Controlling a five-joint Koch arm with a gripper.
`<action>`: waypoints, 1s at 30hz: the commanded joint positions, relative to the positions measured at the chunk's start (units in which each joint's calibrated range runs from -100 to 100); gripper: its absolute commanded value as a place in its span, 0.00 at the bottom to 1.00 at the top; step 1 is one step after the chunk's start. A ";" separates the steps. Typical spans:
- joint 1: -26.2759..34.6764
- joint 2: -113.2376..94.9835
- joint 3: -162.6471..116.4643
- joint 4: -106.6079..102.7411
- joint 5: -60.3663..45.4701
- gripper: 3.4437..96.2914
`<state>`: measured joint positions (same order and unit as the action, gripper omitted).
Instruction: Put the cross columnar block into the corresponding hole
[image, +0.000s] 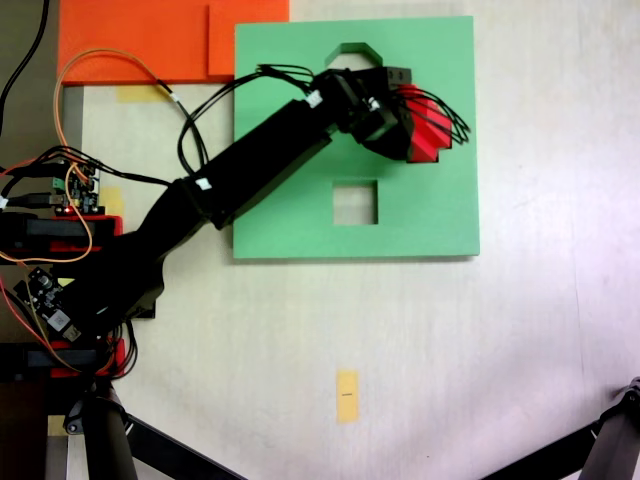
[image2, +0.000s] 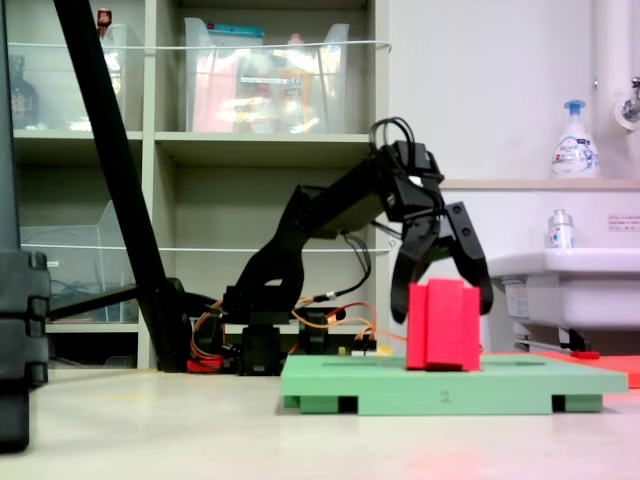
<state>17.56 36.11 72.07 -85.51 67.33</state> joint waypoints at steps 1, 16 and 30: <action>-0.29 -3.29 0.31 -8.90 -0.20 0.33; -0.34 -12.09 0.31 -11.50 -0.15 0.33; 1.17 -18.66 0.31 -14.49 -0.10 0.33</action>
<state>18.24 21.48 71.09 -98.83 67.37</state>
